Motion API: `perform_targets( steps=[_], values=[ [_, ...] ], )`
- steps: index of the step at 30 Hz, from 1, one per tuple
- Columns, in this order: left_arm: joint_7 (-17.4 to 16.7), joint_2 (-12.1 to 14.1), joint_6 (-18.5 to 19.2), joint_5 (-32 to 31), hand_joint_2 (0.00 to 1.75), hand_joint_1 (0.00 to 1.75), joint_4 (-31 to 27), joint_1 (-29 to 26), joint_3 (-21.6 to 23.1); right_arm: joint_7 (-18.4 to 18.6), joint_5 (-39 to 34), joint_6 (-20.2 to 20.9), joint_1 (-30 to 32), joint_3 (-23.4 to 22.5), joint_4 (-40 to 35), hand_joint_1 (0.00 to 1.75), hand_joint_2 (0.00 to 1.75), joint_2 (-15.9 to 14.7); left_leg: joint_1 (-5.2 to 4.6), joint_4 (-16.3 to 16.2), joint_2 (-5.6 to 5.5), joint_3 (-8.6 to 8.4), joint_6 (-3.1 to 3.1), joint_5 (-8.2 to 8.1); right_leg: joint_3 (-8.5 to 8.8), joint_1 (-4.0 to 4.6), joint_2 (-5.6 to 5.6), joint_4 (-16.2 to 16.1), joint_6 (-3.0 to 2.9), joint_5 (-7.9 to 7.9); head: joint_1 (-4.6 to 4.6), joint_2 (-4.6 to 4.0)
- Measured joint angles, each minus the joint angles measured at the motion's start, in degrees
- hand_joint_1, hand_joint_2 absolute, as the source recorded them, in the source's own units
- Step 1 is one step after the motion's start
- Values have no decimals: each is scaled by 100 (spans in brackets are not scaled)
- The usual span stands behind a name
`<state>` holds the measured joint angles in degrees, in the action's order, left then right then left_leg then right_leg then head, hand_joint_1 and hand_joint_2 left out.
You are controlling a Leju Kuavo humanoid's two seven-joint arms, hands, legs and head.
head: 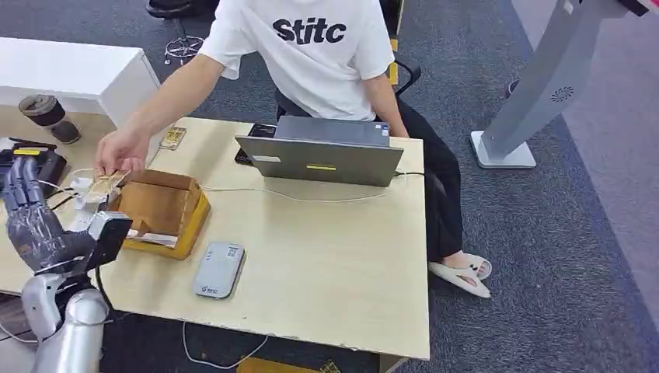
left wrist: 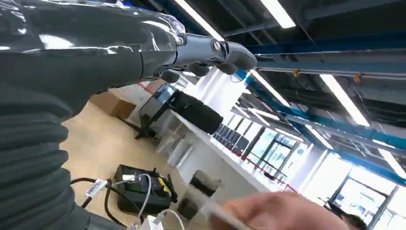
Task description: Pass the card to the sensor for recognition and then transmit it.
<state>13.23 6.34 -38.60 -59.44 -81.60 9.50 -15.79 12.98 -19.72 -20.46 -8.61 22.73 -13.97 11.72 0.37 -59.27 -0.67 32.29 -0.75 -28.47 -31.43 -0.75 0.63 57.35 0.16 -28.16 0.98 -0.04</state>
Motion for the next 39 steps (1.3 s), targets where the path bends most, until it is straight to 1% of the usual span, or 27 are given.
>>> perform_targets(
  steps=[2,5,8,9,15,21,22,33,39],
  values=[
    [-90,-7,15,-167,175,0,141,108,220,0,2,0,-1,0,0,0,175,0,0,-1,0,0,0,0,0,0,1,0,0,1,0,0],
    [-188,-42,48,-169,175,0,239,226,491,-2,-20,2,-1,0,0,0,175,0,0,-1,1,1,0,0,0,0,4,0,0,1,0,0],
    [-197,-72,74,-132,175,0,289,321,680,20,-52,2,-1,0,4,0,175,-2,-1,-2,1,2,0,-1,-2,0,4,0,0,0,0,0],
    [-201,-81,76,-114,175,140,293,346,735,37,-52,2,-1,0,7,0,175,-2,-1,-2,1,2,0,-1,-2,0,3,0,0,0,0,0],
    [-206,-103,79,-75,175,140,335,404,967,70,-52,2,-3,0,15,0,175,-2,-1,-2,2,3,0,-1,-5,1,4,0,0,0,0,0],
    [-206,-109,85,-73,175,140,339,404,1010,72,-52,4,-2,0,17,0,175,-4,1,-2,4,2,0,-1,-5,2,6,1,-1,0,0,0],
    [-206,-109,85,-75,175,175,339,404,1012,70,-52,2,-3,0,17,0,175,-4,1,-2,3,2,0,-1,-5,1,6,1,-1,0,0,0],
    [-131,-105,177,192,175,175,376,413,1069,39,-41,4,-3,0,17,0,175,-7,1,-2,3,4,0,-1,-5,1,5,1,0,0,0,0],
    [-59,-111,234,224,175,175,473,428,1109,52,-35,42,-3,0,17,0,175,-9,1,-2,3,3,0,-1,-5,1,5,1,0,0,0,0]
  ],
)
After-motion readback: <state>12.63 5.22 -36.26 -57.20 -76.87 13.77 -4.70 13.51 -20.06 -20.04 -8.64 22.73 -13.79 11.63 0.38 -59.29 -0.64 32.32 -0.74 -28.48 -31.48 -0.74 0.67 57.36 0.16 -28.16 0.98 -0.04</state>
